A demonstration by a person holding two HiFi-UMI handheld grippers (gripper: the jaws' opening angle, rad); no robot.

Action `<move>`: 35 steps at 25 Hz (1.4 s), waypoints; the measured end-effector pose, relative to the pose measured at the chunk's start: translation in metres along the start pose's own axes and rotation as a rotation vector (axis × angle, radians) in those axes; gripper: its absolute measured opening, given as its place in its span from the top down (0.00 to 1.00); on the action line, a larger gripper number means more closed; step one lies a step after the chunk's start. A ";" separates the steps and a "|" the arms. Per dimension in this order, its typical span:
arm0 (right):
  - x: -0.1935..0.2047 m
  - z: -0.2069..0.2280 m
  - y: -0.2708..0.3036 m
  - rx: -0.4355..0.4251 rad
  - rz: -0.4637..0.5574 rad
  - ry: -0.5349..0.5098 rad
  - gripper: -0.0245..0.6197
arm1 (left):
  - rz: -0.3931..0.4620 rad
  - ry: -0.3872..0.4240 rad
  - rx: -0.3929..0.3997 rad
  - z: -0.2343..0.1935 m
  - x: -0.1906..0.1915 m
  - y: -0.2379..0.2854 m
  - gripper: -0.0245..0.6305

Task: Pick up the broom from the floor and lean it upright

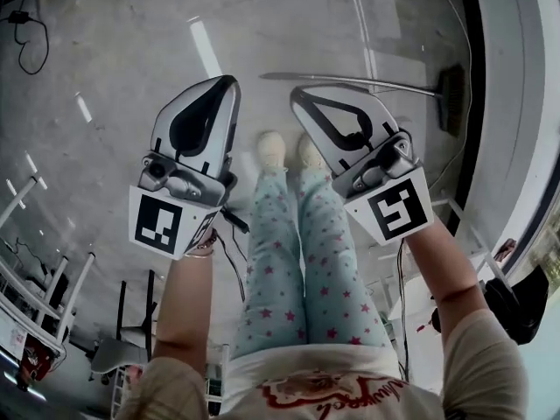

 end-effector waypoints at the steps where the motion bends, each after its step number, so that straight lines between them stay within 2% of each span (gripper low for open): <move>1: 0.016 -0.002 0.006 -0.019 -0.015 -0.009 0.92 | -0.004 -0.001 0.000 -0.005 0.011 0.000 0.94; 8: 0.131 -0.020 0.040 -0.129 -0.159 -0.053 0.92 | -0.050 0.005 0.009 -0.035 0.084 0.001 0.94; 12: 0.183 -0.036 0.058 -0.185 -0.202 -0.083 0.92 | -0.070 -0.016 0.003 -0.046 0.118 -0.006 0.94; 19: 0.305 -0.047 0.084 -0.300 -0.321 -0.139 0.92 | -0.092 0.014 0.013 -0.062 0.178 -0.011 0.94; 20: 0.321 -0.047 0.086 -0.323 -0.336 -0.139 0.90 | -0.101 0.016 0.014 -0.064 0.187 -0.009 0.94; 22: 0.352 -0.046 0.090 -0.369 -0.378 -0.146 0.77 | -0.110 0.014 0.013 -0.070 0.204 -0.003 0.94; 23: 0.367 -0.047 0.092 -0.392 -0.404 -0.156 0.77 | -0.111 0.011 0.010 -0.072 0.210 -0.001 0.94; 27: 0.408 -0.061 0.101 -0.459 -0.508 -0.216 0.77 | -0.091 -0.002 -0.002 -0.081 0.215 -0.004 0.94; 32: 0.442 -0.062 0.109 -0.460 -0.567 -0.246 0.75 | -0.081 -0.012 0.008 -0.082 0.222 0.001 0.94; 35: 0.468 -0.065 0.111 -0.495 -0.629 -0.266 0.71 | -0.095 -0.011 0.012 -0.084 0.233 -0.002 0.94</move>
Point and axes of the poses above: the fingertips, and each gripper's own axes: y forward along the fingers, z to its right, x out of its underside, the point moved 3 cm from there along -y, backward along the fingers, and after that the axes turned 2 degrees about z, right-handed, at the moved point
